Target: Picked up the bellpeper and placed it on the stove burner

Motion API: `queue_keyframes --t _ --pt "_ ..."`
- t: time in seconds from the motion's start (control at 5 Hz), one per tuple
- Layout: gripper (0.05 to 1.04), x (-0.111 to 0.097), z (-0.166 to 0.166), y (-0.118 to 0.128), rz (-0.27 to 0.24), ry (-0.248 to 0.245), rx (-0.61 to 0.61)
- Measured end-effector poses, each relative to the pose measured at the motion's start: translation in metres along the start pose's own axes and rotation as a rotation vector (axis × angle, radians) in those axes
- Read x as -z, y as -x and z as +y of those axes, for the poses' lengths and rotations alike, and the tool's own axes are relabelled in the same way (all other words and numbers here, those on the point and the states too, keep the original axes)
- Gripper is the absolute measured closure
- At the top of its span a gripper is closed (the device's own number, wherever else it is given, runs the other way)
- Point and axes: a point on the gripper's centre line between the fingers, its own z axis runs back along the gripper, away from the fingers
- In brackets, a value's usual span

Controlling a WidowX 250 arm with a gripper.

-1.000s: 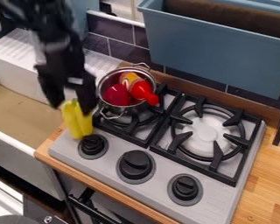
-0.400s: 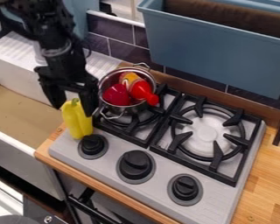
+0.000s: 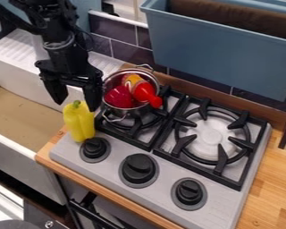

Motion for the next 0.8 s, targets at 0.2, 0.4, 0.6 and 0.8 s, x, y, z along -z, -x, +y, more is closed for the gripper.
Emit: queue_keyframes --t 0.2,0.4,0.6,0.8 --pt "0.144 0.0024 0.0006 0.0007 -0.007 -0.022 0.012" --pt "0.265 0.0043 -0.0007 -0.0019 -0.015 -0.041 0.005" --pt "0.556 0.0060 -0.0002 -0.0023 -0.018 -0.047 0.005" --pt "0.815 0.0051 0.0004 -0.0028 -0.021 -0.058 0.004"
